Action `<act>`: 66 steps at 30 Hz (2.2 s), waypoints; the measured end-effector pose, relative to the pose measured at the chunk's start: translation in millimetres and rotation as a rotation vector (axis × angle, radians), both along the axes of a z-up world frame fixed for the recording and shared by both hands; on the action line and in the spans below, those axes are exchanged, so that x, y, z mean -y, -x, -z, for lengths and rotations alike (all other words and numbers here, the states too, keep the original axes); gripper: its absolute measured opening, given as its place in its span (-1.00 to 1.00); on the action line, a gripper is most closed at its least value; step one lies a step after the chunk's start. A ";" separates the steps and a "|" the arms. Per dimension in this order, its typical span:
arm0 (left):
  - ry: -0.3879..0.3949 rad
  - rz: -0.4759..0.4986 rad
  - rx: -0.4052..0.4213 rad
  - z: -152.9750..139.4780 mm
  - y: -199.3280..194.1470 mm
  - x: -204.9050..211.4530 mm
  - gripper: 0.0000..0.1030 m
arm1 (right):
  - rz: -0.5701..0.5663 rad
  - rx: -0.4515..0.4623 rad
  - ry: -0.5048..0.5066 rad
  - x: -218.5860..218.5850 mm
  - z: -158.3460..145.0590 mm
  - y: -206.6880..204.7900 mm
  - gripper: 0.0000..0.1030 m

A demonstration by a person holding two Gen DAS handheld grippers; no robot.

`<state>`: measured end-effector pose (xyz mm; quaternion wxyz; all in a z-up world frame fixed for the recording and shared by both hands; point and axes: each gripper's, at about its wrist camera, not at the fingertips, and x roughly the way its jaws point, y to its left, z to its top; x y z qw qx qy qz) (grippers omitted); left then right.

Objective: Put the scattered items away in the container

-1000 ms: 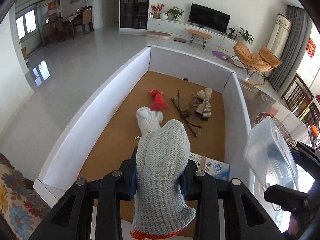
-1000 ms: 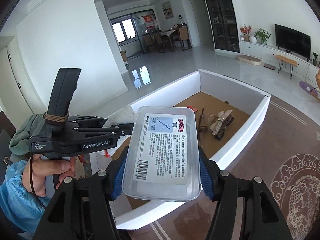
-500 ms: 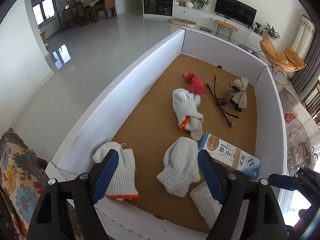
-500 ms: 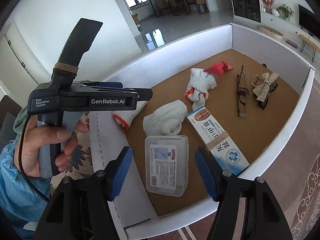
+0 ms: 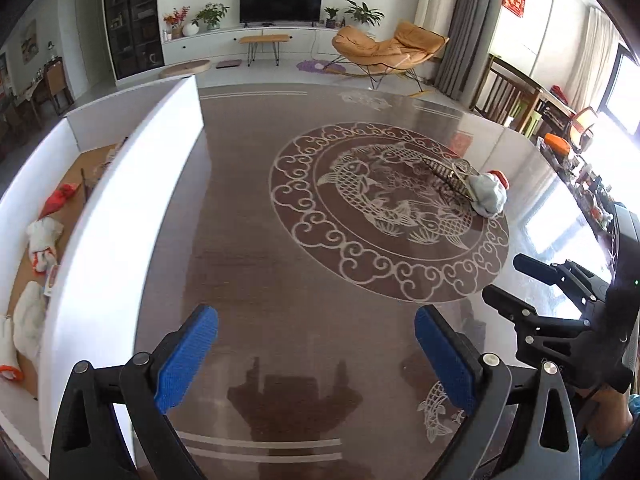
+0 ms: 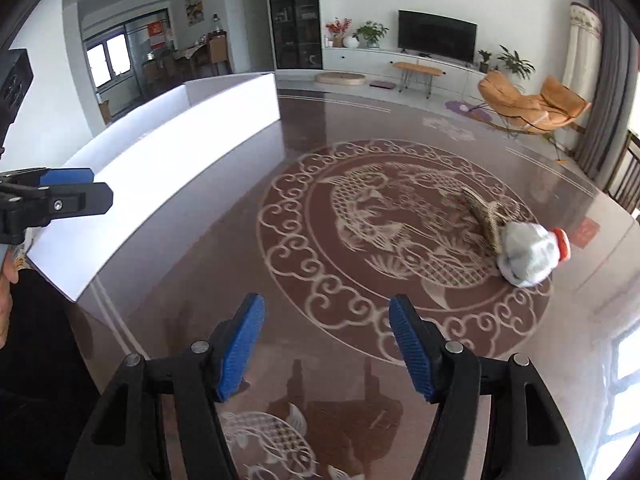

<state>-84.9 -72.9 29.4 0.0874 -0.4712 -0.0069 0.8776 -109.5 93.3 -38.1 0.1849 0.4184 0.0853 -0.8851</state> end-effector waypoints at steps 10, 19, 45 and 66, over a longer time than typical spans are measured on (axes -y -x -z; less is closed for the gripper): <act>0.115 0.072 -0.022 65.2 70.0 -121.3 0.95 | 0.358 0.103 -0.018 -142.3 31.4 34.3 0.32; 0.095 0.063 -0.028 76.2 76.6 -122.6 1.00 | 0.389 0.032 -0.018 -133.9 32.1 49.1 0.38; 0.096 0.060 -0.028 78.0 76.3 -121.7 1.00 | 0.389 0.032 -0.018 -134.2 32.2 49.3 0.38; 0.095 0.060 -0.028 78.3 76.3 -121.6 1.00 | 0.250 0.078 -0.014 -119.2 32.7 130.3 0.36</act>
